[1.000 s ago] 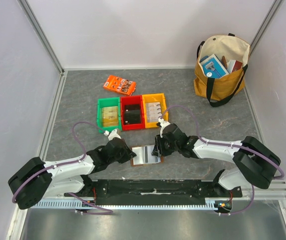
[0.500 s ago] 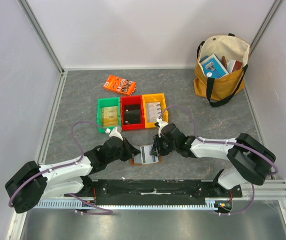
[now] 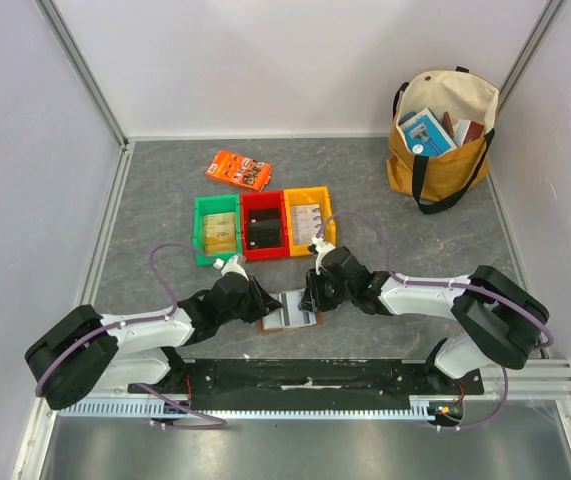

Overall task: Take the credit cards out of the card holder
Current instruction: Remove the credit card from the card holder.

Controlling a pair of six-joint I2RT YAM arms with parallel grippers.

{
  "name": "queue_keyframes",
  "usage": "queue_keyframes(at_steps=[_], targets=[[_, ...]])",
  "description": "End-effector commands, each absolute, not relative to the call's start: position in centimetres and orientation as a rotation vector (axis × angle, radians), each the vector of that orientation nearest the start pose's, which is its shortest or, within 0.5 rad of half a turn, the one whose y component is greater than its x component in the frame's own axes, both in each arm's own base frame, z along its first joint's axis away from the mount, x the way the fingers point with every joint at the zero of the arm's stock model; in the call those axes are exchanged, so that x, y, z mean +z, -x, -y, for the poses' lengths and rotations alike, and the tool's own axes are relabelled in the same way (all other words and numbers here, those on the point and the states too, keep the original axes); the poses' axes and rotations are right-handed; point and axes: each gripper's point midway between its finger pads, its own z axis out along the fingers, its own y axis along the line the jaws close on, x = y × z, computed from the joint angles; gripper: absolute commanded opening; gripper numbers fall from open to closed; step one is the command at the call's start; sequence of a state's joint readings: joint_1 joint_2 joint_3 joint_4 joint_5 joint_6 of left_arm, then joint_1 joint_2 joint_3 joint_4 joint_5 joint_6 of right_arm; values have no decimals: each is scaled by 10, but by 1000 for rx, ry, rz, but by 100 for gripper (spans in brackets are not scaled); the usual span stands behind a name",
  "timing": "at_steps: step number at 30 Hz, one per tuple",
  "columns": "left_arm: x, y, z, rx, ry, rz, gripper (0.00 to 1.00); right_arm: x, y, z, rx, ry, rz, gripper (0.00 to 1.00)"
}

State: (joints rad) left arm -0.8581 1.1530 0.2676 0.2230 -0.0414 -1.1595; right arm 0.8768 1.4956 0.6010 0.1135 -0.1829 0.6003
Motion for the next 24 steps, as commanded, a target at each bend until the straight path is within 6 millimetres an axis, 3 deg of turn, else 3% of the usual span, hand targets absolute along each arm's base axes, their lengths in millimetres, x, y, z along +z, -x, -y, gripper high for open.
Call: queue_keyframes(at_steps=[1,14,24], targets=[[30,-181,246,-1022,455,-2389,26,3,-174,-283,756,469,-2587,30],[32,-171,255,-1332,399,-2332,27,2,-173,-282,758,479,-2589,31],[47,-166,270,-1499,339,-2272,17,-2,-172,-279,742,477,-2606,30]])
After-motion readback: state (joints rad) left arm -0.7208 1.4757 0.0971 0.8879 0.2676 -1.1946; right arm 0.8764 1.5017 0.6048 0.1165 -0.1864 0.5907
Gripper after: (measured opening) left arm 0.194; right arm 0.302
